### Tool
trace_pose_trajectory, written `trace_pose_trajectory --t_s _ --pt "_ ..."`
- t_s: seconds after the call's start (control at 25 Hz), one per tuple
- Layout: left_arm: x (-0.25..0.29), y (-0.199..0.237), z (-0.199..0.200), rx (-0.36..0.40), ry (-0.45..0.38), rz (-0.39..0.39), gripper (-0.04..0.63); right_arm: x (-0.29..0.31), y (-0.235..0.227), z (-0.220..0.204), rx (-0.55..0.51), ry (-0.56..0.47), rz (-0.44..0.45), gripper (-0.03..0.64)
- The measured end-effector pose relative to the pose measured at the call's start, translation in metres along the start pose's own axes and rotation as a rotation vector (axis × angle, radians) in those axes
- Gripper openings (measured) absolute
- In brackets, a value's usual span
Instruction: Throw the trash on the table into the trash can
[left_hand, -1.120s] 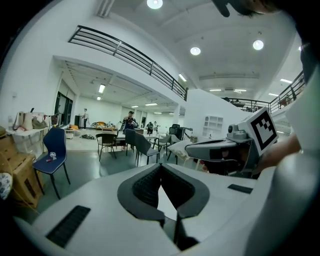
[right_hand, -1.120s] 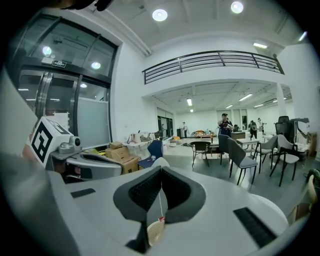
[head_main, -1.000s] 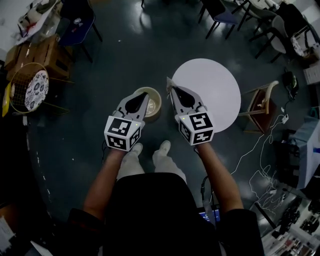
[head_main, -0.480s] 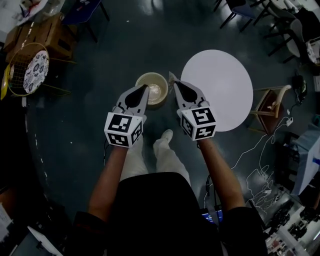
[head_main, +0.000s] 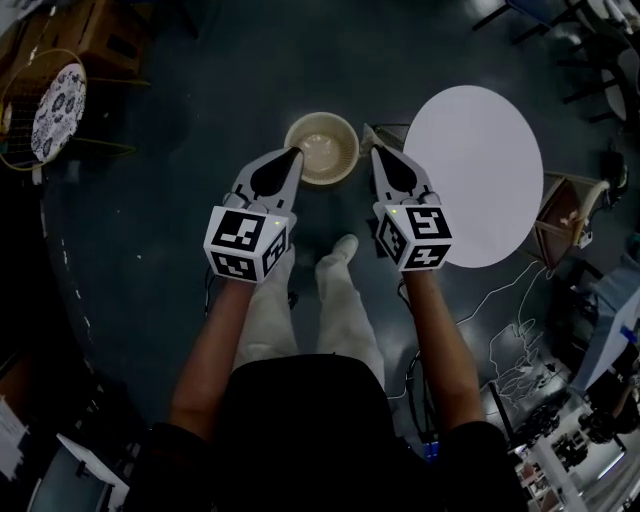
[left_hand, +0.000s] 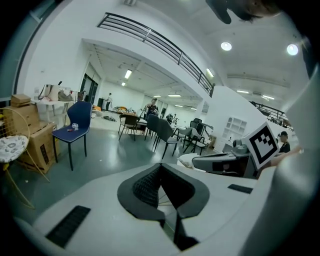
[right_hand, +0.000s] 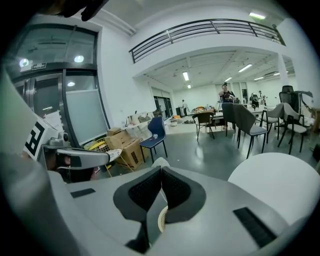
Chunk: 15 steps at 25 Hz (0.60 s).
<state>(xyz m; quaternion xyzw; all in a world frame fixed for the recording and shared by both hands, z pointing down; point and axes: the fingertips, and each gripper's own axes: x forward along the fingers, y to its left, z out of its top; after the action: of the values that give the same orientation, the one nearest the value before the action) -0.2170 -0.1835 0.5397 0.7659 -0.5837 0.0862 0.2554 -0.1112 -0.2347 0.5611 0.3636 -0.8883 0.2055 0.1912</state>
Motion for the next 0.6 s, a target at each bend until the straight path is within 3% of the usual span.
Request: trace_pose_trajectory --t_s 0.36,0.6 --pt "0.031 0.057 -0.058 -0.057 0.03 -0.008 0.015 0.069 0.005 -0.063 0.029 0.066 -0.017 0.021" --pt "0.068 0.068 -0.105 -0.056 0.066 -0.04 0.015 0.109 -0.009 -0.111 0.055 0.103 -0.03 0.021"
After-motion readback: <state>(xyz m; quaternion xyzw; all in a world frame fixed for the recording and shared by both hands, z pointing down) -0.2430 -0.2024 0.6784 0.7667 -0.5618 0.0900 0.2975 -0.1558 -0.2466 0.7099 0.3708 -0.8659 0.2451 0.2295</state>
